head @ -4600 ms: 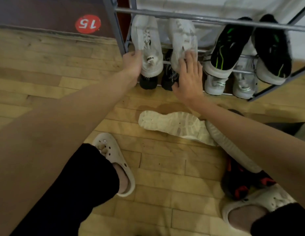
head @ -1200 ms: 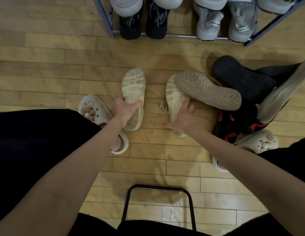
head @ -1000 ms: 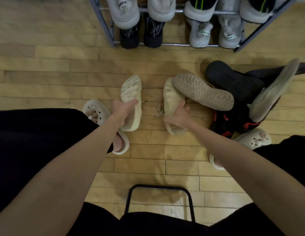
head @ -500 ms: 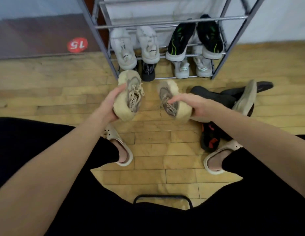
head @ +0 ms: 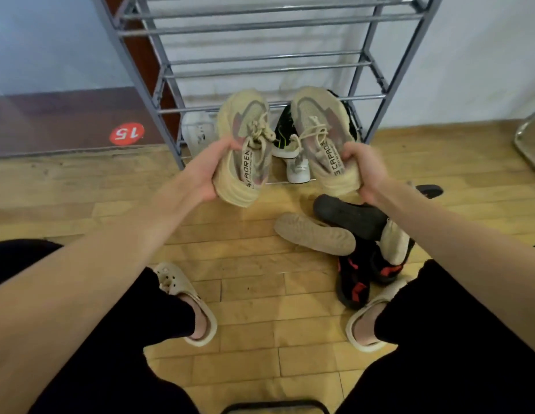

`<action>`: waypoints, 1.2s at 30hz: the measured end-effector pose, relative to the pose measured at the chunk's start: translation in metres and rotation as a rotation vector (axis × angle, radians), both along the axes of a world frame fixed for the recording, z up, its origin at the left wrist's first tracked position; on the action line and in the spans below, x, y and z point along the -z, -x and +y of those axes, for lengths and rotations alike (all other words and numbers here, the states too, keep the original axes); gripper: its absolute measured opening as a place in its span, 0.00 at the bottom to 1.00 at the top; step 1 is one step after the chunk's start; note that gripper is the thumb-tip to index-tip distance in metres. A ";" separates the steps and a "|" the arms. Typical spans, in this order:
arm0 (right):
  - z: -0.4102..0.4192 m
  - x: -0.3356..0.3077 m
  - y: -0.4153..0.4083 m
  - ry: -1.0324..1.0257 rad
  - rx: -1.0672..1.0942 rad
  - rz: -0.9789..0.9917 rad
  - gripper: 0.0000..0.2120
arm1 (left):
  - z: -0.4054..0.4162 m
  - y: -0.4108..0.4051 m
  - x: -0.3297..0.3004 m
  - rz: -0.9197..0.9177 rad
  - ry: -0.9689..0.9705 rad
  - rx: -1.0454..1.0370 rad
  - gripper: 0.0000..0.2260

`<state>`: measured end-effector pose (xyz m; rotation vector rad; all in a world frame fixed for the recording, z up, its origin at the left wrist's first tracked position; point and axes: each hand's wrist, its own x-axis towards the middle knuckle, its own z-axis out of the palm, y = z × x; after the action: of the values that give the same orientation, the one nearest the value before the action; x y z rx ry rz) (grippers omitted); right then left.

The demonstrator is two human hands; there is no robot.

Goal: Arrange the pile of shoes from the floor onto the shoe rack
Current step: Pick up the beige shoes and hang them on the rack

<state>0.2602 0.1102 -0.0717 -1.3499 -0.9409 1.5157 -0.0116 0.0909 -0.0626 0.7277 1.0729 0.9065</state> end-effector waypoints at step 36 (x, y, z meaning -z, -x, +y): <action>0.211 0.013 -0.043 -0.281 0.245 -0.741 0.17 | 0.245 -0.119 0.013 0.509 -0.328 -0.168 0.09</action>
<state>0.3028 0.3208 -0.0847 -1.7660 -1.3145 0.6520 0.1070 0.3355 -0.0754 1.1973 1.4663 1.0859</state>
